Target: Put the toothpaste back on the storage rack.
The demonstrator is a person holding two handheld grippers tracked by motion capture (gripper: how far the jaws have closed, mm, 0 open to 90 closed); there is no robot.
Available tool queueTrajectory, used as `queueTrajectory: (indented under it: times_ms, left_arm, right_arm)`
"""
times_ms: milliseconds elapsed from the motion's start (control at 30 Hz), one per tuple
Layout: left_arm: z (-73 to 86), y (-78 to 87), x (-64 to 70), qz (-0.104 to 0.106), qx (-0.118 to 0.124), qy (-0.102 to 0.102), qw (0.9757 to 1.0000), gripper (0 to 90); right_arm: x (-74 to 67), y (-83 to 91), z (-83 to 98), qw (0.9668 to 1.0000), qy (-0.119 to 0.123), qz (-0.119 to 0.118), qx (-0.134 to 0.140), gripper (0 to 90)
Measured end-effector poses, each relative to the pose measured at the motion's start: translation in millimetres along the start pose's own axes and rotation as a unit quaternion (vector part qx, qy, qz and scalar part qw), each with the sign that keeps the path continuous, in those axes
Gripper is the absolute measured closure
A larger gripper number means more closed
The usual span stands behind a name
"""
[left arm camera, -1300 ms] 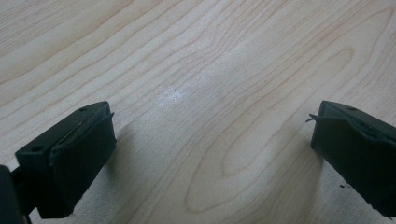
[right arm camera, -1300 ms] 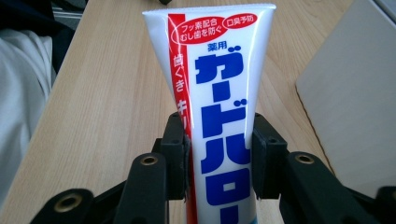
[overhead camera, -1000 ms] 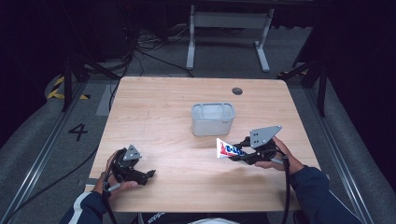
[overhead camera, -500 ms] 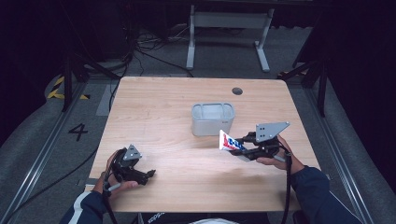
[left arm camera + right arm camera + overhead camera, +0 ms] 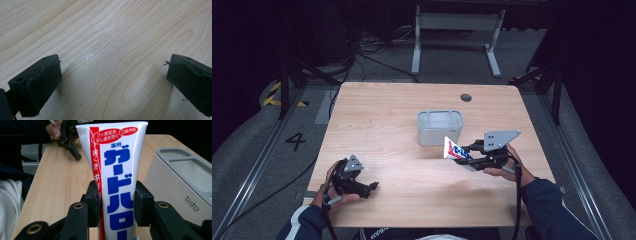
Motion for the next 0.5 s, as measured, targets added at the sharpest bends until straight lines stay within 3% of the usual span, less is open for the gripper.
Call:
queueTrajectory:
  times_ms: [233, 500]
  left_arm:
    - [0.0, 0.0, 0.0, 0.0, 0.0, 0.0, 1.0, 0.1]
    - [0.0, 0.0, 0.0, 0.0, 0.0, 0.0, 1.0, 0.1]
  right_arm:
    - [6.6, -4.0, -9.0, 0.9994, -0.005, 0.028, 0.021, 63.3]
    - [9.5, -8.3, -16.6, 0.9989, 0.004, 0.037, 0.029, 63.3]
Point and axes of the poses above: each handheld gripper's, and its own axes: y roughly backward along the jaws, z roughly out of its underside, x roughly to its right, the point moved 9 cm from there along -y, roughly forward along the jaws, and after that the axes turned 14 degrees about x, right-handed, at the moved point
